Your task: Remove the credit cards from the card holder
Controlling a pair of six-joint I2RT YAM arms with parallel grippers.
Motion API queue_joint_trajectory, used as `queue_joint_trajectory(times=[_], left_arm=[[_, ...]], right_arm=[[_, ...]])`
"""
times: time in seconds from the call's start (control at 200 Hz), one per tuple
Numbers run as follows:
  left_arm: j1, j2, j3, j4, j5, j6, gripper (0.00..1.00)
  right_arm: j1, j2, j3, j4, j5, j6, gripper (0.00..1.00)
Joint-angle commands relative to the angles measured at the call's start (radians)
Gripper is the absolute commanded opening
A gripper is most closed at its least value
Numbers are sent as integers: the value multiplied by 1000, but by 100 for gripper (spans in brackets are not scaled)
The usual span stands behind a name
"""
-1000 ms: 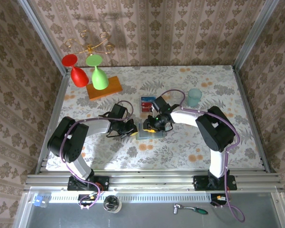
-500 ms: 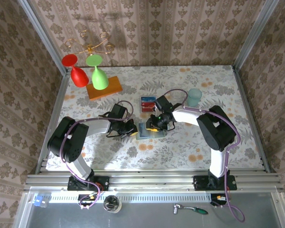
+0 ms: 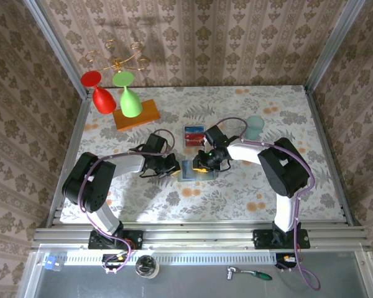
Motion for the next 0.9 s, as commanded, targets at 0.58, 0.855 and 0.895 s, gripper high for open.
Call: queue_joint_trajectory(times=[0.58,0.855,0.895], left_arm=[[-40,122,142,-2,54,20,29],[-46,143,151,14,73,14,28],[-47,144,151,17,76,13,28]], right_arm=[[-23,-6,-41,-24,-26,-40,23],[-26,-3,-43,-22,-26,-41,23],[-26,-2,-43,-23,-26,-41,23]])
